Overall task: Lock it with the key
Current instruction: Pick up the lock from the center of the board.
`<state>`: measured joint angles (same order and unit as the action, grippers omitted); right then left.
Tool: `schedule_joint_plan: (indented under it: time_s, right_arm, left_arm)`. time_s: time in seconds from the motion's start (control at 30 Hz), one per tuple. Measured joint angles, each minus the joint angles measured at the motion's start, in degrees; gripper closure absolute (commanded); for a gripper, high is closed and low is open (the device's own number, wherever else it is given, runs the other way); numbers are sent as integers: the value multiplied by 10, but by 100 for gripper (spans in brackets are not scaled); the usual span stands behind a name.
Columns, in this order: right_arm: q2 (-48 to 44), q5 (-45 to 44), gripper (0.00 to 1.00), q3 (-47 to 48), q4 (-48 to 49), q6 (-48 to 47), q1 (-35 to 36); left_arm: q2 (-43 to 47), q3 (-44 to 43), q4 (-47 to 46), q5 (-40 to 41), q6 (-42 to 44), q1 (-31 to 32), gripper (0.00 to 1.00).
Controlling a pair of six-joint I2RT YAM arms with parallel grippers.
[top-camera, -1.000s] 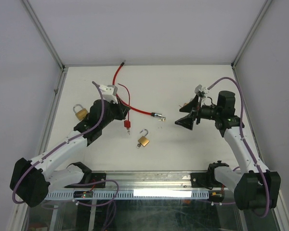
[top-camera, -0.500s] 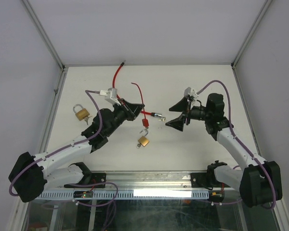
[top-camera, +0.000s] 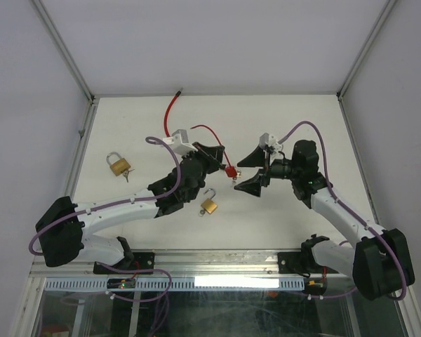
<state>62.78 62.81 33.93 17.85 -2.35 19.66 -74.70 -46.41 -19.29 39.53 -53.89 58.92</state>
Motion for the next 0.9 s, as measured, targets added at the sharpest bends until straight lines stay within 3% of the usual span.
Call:
schedule_joint_plan:
  time_s: [0.27, 0.9]
  right_arm:
    - [11, -1, 3, 0, -13, 3, 29]
    - [20, -6, 3, 6, -36, 4, 33]
  left_arm:
    - [-43, -49, 34, 69, -19, 26, 100]
    - [-56, -57, 46, 94, -24, 50, 100]
